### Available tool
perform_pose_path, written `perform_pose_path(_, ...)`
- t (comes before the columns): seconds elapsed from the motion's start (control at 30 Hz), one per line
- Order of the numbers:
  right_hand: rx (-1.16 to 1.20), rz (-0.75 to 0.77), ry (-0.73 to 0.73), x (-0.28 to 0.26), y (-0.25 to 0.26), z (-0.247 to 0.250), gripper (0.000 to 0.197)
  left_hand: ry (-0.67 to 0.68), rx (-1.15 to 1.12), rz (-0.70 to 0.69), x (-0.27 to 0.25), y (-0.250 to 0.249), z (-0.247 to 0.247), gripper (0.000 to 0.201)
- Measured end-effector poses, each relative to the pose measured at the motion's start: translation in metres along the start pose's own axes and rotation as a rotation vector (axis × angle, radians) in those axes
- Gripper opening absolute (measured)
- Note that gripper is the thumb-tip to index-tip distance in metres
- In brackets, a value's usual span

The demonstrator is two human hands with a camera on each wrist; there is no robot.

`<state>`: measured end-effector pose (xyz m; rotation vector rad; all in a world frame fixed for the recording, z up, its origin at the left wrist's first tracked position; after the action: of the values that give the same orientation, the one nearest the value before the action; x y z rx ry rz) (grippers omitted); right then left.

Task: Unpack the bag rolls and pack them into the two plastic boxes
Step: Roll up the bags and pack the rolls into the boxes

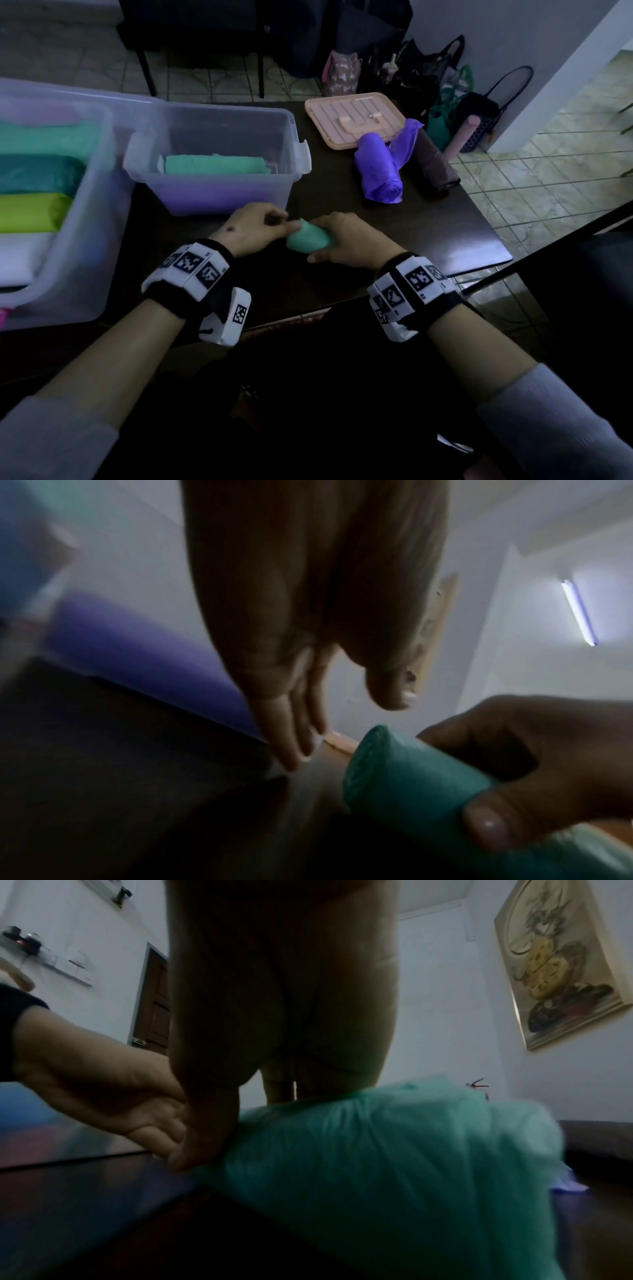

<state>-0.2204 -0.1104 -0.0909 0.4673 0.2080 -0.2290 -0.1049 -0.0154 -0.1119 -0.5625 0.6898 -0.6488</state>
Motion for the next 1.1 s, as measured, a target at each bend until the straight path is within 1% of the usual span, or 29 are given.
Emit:
perform_pose_path(0.03,0.023,-0.001,-0.008,0.001,0.003,0.001,0.063,-0.045,-0.087,0.076,0.000,0.015,0.006,0.059)
perform_pose_path(0.07,0.052,-0.011,-0.015,0.002,0.006,0.002,0.064,-0.119,-0.216,0.158,-0.003,0.029,0.013,0.076)
perform_pose_path(0.1,0.073,-0.016,-0.023,0.003,0.009,0.004,0.064,-0.223,-0.369,0.227,-0.006,0.045,0.023,0.090)
perform_pose_path(0.13,0.080,-0.008,-0.030,0.005,0.013,0.007,0.064,-0.354,-0.486,0.269,-0.011,0.056,0.034,0.092)
perform_pose_path(0.17,0.070,0.015,-0.034,0.007,0.019,0.012,0.062,-0.497,-0.532,0.306,-0.017,0.067,0.045,0.085)
perform_pose_path(0.2,0.045,0.050,-0.037,0.009,0.026,0.017,0.059,-0.609,-0.547,0.353,-0.023,0.075,0.056,0.078)
perform_pose_path(0.23,0.011,0.093,-0.041,0.011,0.035,0.024,0.056,-0.691,-0.565,0.351,-0.026,0.079,0.066,0.072)
perform_pose_path(0.3,-0.046,0.176,-0.059,0.016,0.053,0.039,0.052,-0.770,-0.656,0.314,-0.027,0.082,0.082,0.067)
perform_pose_path(0.37,-0.083,0.226,-0.085,0.019,0.069,0.056,0.050,-0.784,-0.707,0.336,-0.024,0.085,0.092,0.064)
perform_pose_path(0.43,-0.100,0.259,-0.115,0.025,0.082,0.073,0.046,-0.741,-0.725,0.366,-0.023,0.087,0.096,0.058)
perform_pose_path(0.47,-0.107,0.267,-0.136,0.028,0.089,0.083,0.044,-0.715,-0.722,0.357,-0.023,0.086,0.095,0.055)
perform_pose_path(0.57,-0.155,0.294,-0.234,0.042,0.110,0.109,0.044,-0.719,-0.729,0.276,-0.024,0.091,0.095,0.050)
perform_pose_path(0.63,-0.207,0.316,-0.263,0.057,0.124,0.119,0.043,-0.711,-0.748,0.237,-0.024,0.095,0.092,0.048)
perform_pose_path(0.7,-0.268,0.335,-0.225,0.076,0.138,0.118,0.042,-0.688,-0.829,0.234,-0.027,0.099,0.086,0.052)
perform_pose_path(0.73,-0.289,0.341,-0.186,0.087,0.144,0.114,0.042,-0.676,-0.852,0.210,-0.030,0.098,0.083,0.057)
perform_pose_path(0.8,-0.324,0.340,-0.101,0.108,0.152,0.099,0.040,-0.664,-0.972,0.155,-0.030,0.104,0.077,0.074)
perform_pose_path(0.83,-0.343,0.336,-0.058,0.117,0.154,0.090,0.040,-0.667,-1.008,0.138,-0.030,0.106,0.076,0.079)
perform_pose_path(0.87,-0.357,0.328,-0.018,0.126,0.156,0.081,0.041,-0.670,-1.031,0.137,-0.029,0.109,0.073,0.079)
perform_pose_path(0.9,-0.365,0.317,0.022,0.132,0.157,0.072,0.043,-0.659,-1.033,0.145,-0.033,0.106,0.074,0.075)
perform_pose_path(1.0,-0.402,0.272,0.124,0.147,0.155,0.048,0.049,-0.691,-0.966,0.159,-0.045,0.098,0.078,0.044)
perform_pose_path(1.1,-0.389,0.226,0.141,0.157,0.148,0.040,0.051,-0.712,-0.945,0.141,-0.045,0.101,0.076,0.039)
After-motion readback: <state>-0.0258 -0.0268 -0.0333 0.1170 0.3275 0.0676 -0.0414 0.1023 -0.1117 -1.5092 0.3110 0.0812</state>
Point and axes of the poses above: each hand's wrist, its own x-axis towards the middle knuckle, its own z-axis out of the back of the hand, y = z × x, the point moved 6 cm from there along x, towards the middle knuckle, and after that the axes turned 10 degrees about z, right-handed, at the moved point
